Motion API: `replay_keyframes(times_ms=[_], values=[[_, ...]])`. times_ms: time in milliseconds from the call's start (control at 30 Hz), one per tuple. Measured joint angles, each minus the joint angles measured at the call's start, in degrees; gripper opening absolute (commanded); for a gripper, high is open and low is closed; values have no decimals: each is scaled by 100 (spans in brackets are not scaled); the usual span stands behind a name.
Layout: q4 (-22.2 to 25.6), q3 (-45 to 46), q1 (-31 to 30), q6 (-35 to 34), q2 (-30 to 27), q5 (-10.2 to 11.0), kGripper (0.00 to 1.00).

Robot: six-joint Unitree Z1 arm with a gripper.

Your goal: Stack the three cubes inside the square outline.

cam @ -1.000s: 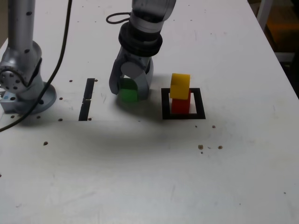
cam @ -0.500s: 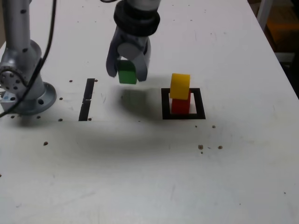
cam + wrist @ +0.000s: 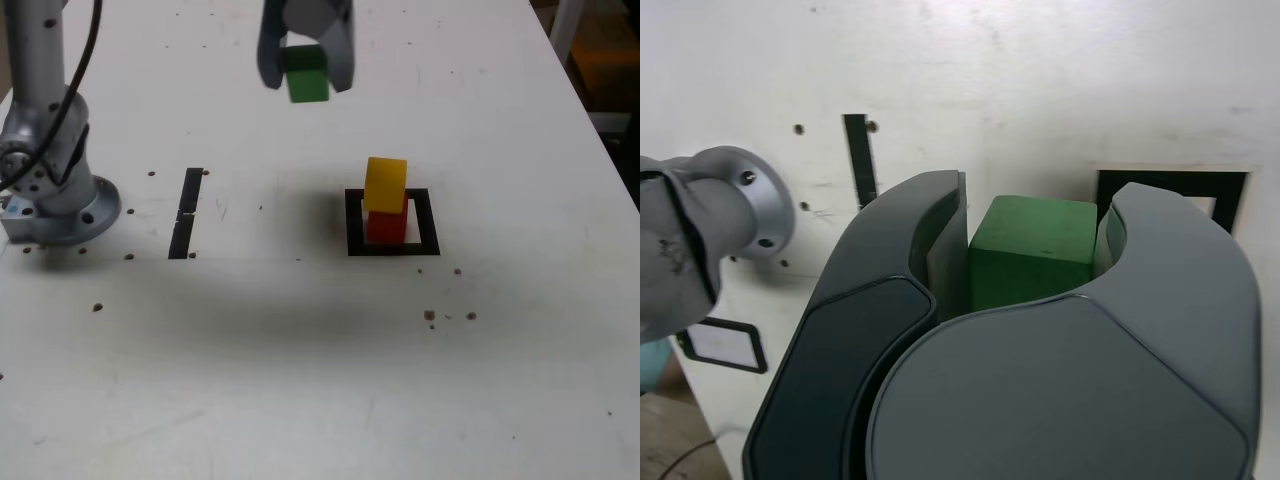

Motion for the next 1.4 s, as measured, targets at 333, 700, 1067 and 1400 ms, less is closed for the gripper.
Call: replay_keyframes(times_ms=[333,700,1067,1400], values=[[400,-1246,-222,-300,646,-220,20],[452,-1522,-417,-471,969,-701,20],[411,-1393,-486,-471,1221,-890,21],[339,-1376,-520,-471,1338,-916,25]])
